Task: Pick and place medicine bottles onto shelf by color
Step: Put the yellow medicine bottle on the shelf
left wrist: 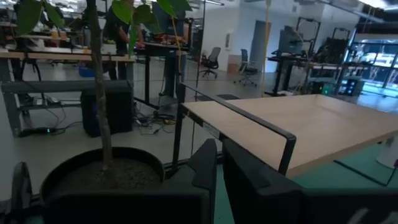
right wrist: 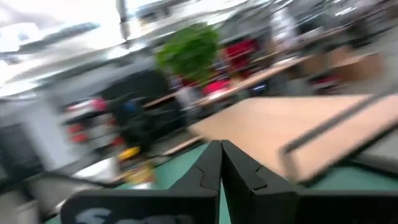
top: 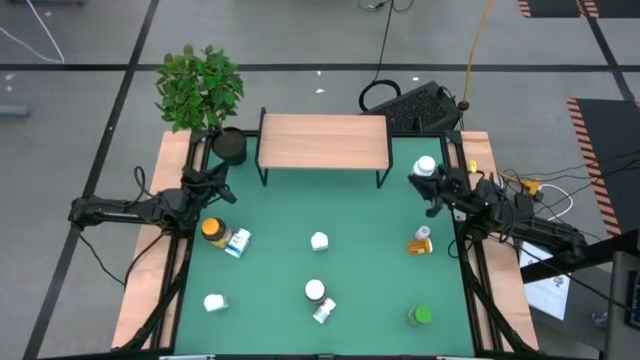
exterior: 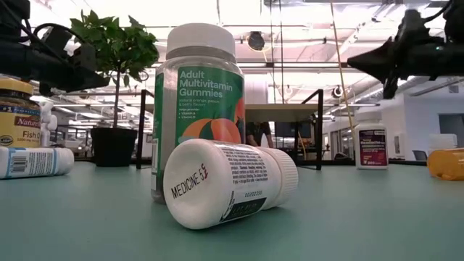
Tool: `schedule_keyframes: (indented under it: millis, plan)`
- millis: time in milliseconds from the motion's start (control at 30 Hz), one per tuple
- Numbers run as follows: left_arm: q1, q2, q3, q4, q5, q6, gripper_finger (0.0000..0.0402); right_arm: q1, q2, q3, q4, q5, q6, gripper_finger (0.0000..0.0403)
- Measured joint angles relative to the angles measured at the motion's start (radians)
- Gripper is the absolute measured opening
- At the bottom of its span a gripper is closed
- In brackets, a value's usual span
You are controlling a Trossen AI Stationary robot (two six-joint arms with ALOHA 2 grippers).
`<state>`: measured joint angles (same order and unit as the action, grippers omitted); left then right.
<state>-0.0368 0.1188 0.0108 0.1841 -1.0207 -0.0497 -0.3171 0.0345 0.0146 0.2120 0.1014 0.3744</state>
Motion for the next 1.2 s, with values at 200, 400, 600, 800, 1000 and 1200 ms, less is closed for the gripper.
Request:
schedule_keyframes:
  millis: [200, 400, 600, 800, 1000, 1200]
  plan:
    - [0.000, 0.000, 0.000, -0.014, 0.018, -0.087, 0.0026, 0.000, 0.050, 0.000, 0.092, -0.086, -0.118, 0.0000]
    - [-0.002, 0.001, 0.040, -0.016, 0.291, -0.048, 0.0026, 0.036, 0.133, 0.000, 0.189, -0.261, -0.061, 0.0001]
    - [-0.045, 0.084, 0.358, -0.381, 0.441, -0.070, 0.0026, 0.129, 0.260, 0.000, 0.350, -0.169, -0.114, 0.0034]
    - [-0.091, 0.379, 0.683, -0.818, 0.447, -0.207, 0.0026, 0.167, 0.423, 0.000, 0.546, -0.126, -0.203, 0.0107]
    - [-0.123, 0.692, 0.942, -1.195, 0.633, -0.422, 0.0056, 0.170, 0.577, 0.000, 0.598, -0.052, -0.186, 0.0181]
    - [-0.163, 0.933, 1.130, -1.596, 0.807, -0.677, 0.0141, 0.170, 0.707, 0.000, 0.691, -0.001, -0.168, 0.0230]
